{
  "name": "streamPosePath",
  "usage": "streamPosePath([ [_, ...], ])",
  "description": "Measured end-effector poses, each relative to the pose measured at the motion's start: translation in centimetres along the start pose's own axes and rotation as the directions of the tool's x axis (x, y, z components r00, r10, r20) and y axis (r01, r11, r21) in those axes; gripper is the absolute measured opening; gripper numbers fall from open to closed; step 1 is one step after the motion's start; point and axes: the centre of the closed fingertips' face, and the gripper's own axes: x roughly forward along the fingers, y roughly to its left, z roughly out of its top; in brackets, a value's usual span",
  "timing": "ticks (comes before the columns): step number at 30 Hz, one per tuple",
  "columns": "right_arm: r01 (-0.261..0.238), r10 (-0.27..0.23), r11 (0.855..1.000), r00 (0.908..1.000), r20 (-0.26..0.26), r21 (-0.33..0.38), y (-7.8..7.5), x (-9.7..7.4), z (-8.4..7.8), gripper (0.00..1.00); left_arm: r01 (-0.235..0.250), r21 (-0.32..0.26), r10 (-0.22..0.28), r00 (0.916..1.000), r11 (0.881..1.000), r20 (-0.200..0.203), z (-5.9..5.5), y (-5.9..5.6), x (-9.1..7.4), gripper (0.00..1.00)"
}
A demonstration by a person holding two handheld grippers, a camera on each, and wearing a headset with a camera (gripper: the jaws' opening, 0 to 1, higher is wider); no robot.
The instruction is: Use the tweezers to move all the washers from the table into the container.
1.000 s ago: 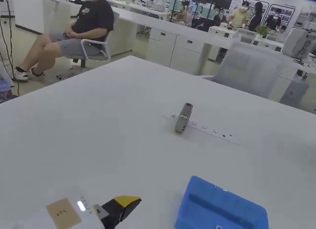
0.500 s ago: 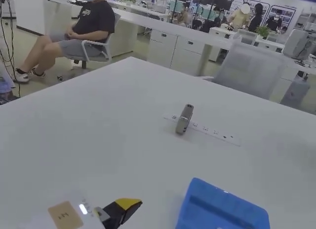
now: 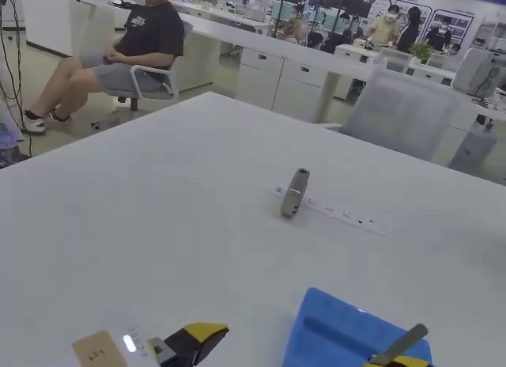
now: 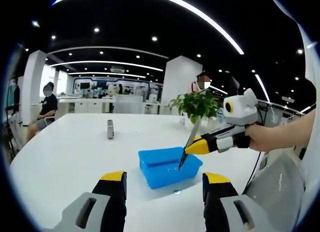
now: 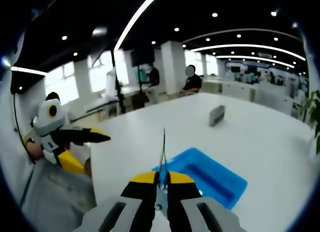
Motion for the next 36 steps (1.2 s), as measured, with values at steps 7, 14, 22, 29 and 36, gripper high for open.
streamPosePath([
  [7, 0.034, -0.034, 0.999, 0.9994, 0.005, 0.007, -2.5, 1.0, 0.5, 0.03, 0.005, 0.006, -0.005, 0.9999, 1.000, -0.010, -0.2, -0.1, 0.0, 0.61],
  [14, 0.052, -0.053, 0.996, 0.9986, 0.003, 0.072, -4.9, 2.4, 0.2, 0.03, 0.011, 0.016, -0.011, 0.9998, 1.000, -0.019, -0.3, -0.3, 0.0, 0.61],
  [22, 0.081, -0.078, 0.993, 0.9963, -0.036, 0.081, -6.1, 3.4, -1.0, 0.03, 0.010, -0.006, -0.010, 0.9999, 1.000, 0.013, 0.2, -0.3, -0.1, 0.62],
  [29, 0.097, -0.090, 0.993, 0.9916, -0.093, 0.066, -6.8, 4.4, -2.8, 0.03, 0.003, 0.002, -0.003, 1.0000, 1.000, -0.002, 0.0, -0.2, 0.0, 0.61],
  [36, 0.089, -0.086, 0.996, 0.9887, -0.123, 0.023, -6.2, 5.2, -3.4, 0.03, 0.007, 0.006, -0.007, 0.9999, 1.000, -0.011, -0.2, -0.3, 0.0, 0.61],
])
